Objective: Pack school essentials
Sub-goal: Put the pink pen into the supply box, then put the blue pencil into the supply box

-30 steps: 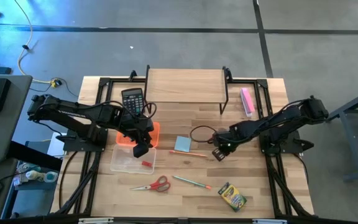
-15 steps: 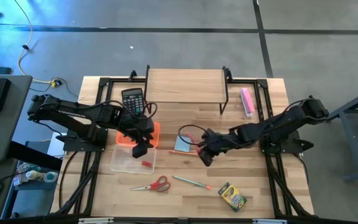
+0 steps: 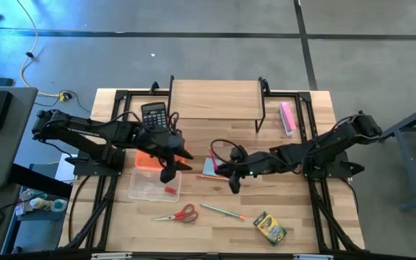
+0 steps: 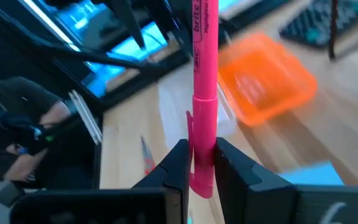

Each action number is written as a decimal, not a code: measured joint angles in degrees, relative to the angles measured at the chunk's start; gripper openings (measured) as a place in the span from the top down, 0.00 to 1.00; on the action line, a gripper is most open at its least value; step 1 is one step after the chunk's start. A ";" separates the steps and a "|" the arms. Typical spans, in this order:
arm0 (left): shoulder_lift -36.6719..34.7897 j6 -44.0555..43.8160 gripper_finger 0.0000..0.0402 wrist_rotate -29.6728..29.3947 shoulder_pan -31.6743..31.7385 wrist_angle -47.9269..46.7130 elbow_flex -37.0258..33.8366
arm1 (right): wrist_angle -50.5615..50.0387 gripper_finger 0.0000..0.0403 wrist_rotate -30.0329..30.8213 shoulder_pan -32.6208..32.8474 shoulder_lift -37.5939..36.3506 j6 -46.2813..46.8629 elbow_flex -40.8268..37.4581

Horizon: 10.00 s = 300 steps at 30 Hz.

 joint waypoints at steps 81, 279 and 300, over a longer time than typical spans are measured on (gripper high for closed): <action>1.74 -2.13 0.93 -11.01 1.55 21.49 0.02 | 11.19 0.54 -7.18 -6.91 -0.09 -9.74 0.02; -15.30 -12.67 0.71 -12.79 -2.93 -6.35 -13.64 | -52.94 0.64 -15.20 17.86 38.71 14.30 29.72; -15.30 -11.38 0.71 -12.50 -2.93 -7.04 -13.64 | -52.75 0.95 -15.81 17.84 38.99 15.96 29.46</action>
